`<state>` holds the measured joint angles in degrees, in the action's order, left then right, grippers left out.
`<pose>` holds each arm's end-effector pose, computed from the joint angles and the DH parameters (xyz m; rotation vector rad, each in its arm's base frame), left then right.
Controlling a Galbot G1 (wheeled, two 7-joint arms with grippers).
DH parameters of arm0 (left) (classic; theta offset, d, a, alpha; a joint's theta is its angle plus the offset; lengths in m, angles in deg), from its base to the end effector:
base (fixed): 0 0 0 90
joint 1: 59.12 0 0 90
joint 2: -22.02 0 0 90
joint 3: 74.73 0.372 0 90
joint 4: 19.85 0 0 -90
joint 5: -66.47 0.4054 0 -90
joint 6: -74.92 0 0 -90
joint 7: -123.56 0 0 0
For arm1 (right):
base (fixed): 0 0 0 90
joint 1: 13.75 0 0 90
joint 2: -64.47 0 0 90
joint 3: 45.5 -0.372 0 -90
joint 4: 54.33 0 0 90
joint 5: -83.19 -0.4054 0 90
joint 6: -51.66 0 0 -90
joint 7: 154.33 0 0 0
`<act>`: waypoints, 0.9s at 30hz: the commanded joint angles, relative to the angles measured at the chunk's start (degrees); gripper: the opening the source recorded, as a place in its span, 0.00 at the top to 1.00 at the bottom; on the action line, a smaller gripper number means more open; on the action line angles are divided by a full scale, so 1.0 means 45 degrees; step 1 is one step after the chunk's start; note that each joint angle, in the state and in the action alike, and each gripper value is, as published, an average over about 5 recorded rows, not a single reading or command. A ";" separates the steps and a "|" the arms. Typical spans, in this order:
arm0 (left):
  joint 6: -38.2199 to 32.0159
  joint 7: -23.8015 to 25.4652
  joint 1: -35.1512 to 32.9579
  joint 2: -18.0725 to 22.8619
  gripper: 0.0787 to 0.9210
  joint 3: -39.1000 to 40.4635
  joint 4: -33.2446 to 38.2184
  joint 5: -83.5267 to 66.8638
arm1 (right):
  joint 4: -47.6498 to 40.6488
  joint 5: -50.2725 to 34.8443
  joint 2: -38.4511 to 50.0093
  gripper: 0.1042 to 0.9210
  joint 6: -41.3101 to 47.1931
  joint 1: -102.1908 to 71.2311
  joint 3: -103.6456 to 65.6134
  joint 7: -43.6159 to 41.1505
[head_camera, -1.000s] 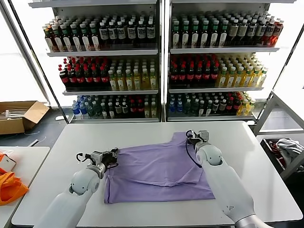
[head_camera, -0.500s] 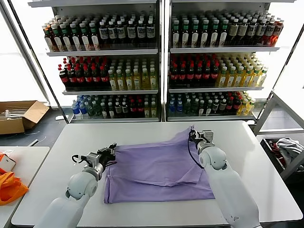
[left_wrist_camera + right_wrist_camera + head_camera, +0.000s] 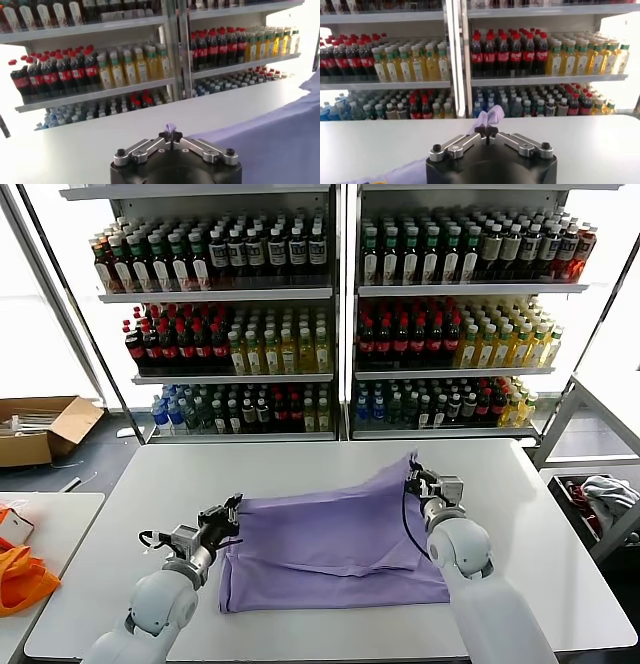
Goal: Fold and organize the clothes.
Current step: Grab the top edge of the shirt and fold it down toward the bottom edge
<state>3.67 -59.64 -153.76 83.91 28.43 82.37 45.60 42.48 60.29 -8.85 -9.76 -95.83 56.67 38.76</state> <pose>0.3607 0.0553 -0.3252 -0.3244 -2.8141 -0.2073 0.4359 -0.0117 -0.2772 0.0572 -2.8207 -0.0043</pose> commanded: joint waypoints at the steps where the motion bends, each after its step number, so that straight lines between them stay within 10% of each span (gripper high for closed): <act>1: -0.0129 0.0209 -0.2190 0.0222 0.99 -0.0552 0.1393 0.0888 | 0.2831 0.1097 -0.0138 1.00 0.0023 -0.3634 -0.1165 0.0335; 27: -0.0382 0.0779 -0.3592 0.0944 0.99 -0.1065 0.1341 0.2365 | 0.4060 0.3018 -0.0849 1.00 -0.0594 -0.6879 -0.1482 0.1025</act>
<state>2.05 -56.58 -168.29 87.67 23.92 88.55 54.54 59.85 70.40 -11.38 -11.25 -122.77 50.26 42.43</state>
